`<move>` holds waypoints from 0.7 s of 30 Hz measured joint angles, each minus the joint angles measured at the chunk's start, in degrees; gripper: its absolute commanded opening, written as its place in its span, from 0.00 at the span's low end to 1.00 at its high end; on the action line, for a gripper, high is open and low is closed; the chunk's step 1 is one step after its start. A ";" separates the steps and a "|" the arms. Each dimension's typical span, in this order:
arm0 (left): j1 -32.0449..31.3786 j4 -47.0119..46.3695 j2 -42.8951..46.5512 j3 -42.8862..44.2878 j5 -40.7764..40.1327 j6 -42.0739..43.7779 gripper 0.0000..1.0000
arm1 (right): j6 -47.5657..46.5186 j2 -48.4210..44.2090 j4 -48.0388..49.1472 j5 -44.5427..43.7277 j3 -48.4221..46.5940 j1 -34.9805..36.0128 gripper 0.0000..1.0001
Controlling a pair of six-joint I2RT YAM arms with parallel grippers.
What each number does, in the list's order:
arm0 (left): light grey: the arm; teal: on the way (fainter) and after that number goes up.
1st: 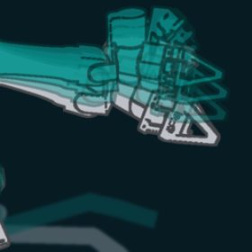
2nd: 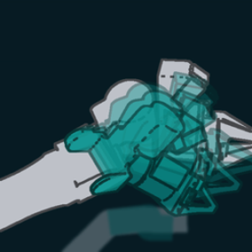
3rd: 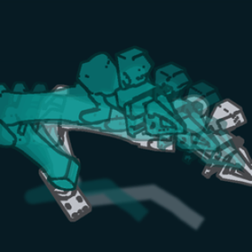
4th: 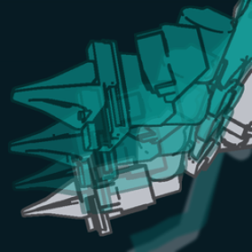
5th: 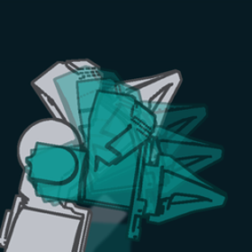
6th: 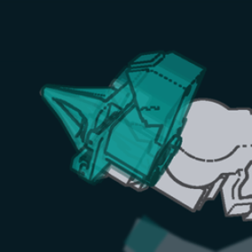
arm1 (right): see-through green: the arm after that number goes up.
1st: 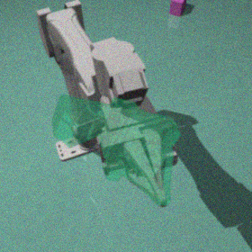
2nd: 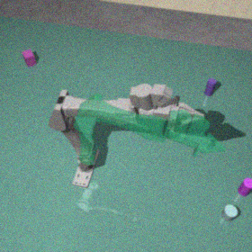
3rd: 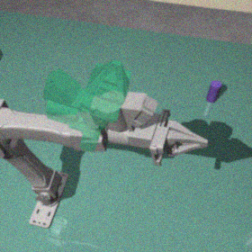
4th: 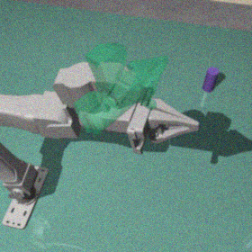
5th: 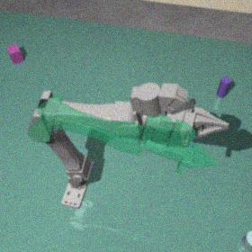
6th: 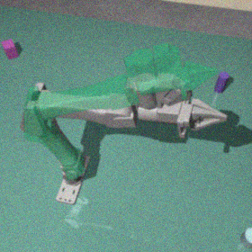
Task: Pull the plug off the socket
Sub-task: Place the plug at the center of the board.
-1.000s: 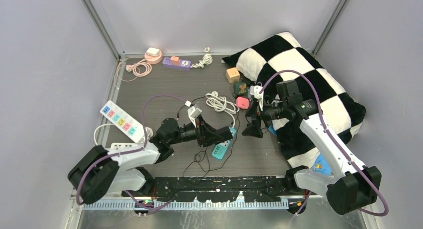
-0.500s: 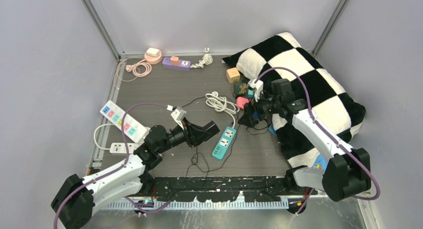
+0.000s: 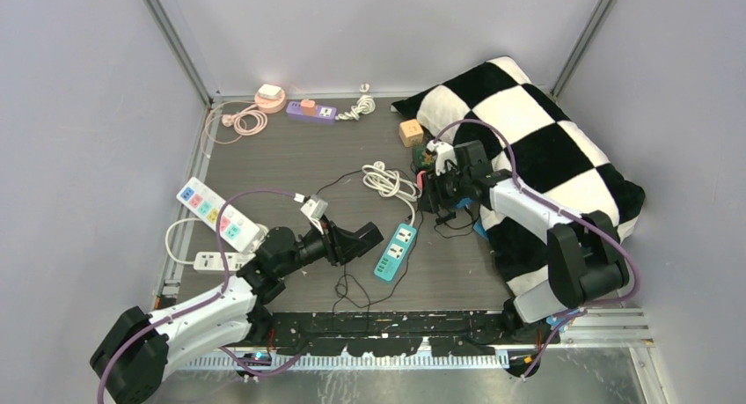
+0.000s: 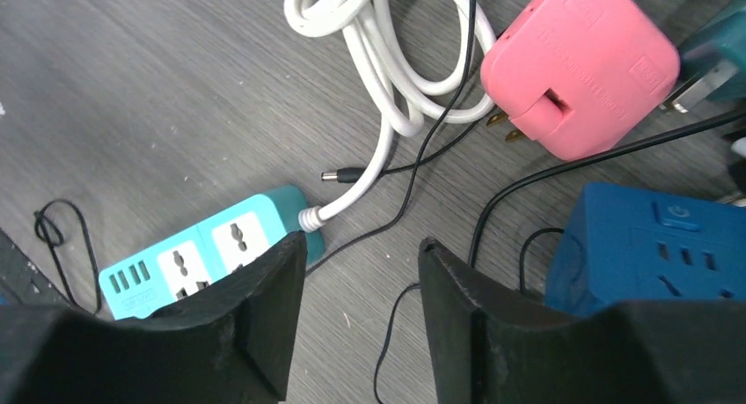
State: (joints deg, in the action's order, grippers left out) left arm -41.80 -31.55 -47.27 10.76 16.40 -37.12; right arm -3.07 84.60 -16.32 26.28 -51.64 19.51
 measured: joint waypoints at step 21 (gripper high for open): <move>0.00 -1.68 -0.04 -0.83 -0.42 -0.20 0.00 | 6.56 14.19 0.96 -9.49 -7.45 3.26 0.23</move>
State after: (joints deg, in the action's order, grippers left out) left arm -41.80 -33.23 -47.31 9.93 15.99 -37.32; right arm 3.49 98.78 -15.35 16.80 -59.09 22.76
